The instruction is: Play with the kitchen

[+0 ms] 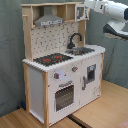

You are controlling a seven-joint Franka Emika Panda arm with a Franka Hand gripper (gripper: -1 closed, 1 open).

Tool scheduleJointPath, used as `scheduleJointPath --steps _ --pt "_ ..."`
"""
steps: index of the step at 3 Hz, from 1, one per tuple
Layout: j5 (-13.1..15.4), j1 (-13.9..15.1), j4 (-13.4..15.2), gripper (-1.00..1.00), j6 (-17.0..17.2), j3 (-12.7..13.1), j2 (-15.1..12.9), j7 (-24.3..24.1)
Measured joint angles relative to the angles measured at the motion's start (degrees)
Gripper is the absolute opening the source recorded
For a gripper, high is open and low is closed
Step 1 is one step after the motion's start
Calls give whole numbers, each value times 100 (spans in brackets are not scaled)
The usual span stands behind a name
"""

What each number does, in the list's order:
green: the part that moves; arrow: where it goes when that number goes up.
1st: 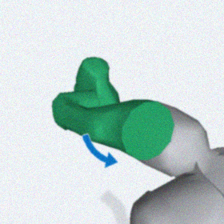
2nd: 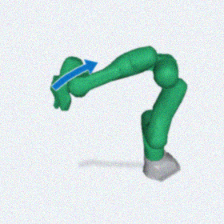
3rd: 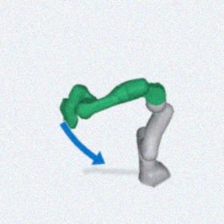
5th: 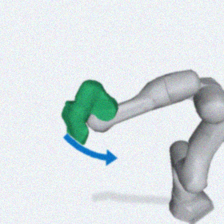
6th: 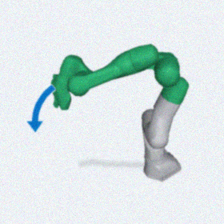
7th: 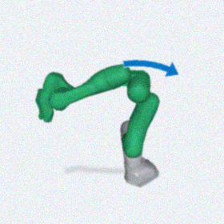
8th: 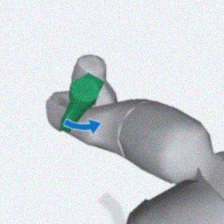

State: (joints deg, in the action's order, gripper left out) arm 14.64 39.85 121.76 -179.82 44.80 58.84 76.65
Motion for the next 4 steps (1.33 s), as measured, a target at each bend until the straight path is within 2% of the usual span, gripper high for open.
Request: scheduleJointPath --steps 2,3,4 --pt "0 611 -600 100 46 499 361 -1054" --pt "-1 982 -930 100 118 697 542 -1702" --pt "-1 1250 -1133 100 157 804 681 -2208"
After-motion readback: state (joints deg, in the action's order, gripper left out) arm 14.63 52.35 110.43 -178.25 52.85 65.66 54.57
